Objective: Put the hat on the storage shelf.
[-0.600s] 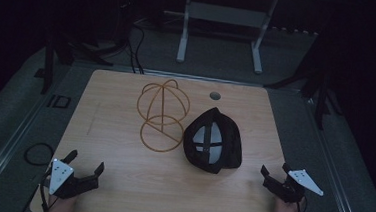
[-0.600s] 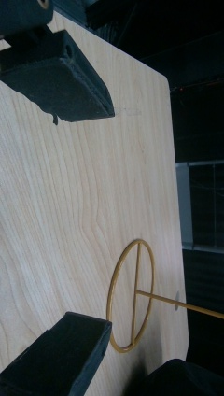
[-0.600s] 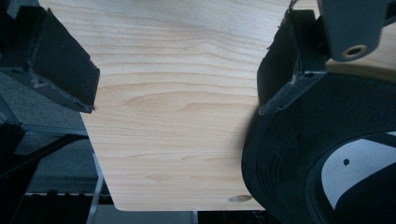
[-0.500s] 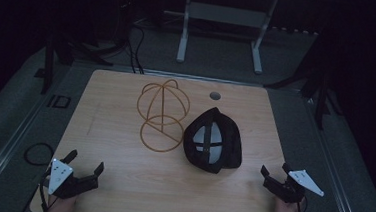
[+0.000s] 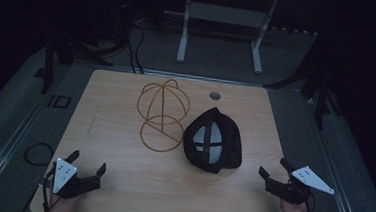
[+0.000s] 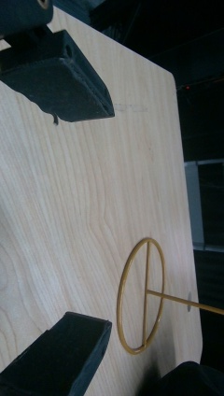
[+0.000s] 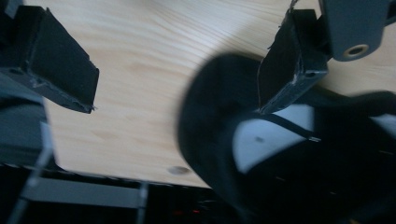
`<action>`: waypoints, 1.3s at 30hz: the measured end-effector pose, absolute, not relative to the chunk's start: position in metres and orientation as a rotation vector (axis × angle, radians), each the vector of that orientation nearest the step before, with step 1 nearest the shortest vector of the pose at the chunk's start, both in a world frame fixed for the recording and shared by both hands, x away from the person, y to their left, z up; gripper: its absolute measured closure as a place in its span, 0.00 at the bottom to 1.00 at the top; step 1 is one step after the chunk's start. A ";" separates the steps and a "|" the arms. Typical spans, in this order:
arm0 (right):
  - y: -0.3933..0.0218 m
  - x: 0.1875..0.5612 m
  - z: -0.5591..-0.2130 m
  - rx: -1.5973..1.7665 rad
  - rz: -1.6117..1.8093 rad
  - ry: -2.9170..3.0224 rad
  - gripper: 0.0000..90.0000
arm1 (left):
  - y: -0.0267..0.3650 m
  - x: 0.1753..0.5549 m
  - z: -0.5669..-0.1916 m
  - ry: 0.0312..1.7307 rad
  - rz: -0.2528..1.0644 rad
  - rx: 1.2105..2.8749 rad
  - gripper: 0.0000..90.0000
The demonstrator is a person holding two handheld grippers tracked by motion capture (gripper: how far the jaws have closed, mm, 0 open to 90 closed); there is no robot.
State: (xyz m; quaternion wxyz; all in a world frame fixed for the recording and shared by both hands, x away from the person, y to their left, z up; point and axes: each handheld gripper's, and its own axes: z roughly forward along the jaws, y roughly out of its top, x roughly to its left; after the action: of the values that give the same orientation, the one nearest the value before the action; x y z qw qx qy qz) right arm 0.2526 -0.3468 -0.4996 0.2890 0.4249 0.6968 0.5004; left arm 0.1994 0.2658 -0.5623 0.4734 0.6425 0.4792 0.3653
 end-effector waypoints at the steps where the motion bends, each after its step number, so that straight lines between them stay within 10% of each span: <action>1: -0.347 0.253 -0.500 1.134 1.336 1.860 0.14 | 0.266 0.199 -0.562 1.172 0.894 1.572 0.02; 21: -0.259 0.265 -0.436 0.721 1.378 2.147 0.14 | 0.251 0.192 -0.551 1.137 0.780 1.622 0.02; 39: -0.191 0.279 -0.472 0.622 1.337 2.392 0.12 | 0.254 0.192 -0.554 1.142 0.774 1.664 0.03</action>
State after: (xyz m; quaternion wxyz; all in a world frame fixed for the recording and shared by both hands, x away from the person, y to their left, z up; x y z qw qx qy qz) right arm 0.2785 -0.1913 -0.4718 0.1649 0.2184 0.8396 0.4693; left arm 0.1925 0.2539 -0.5538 0.4706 0.6793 0.4660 0.3160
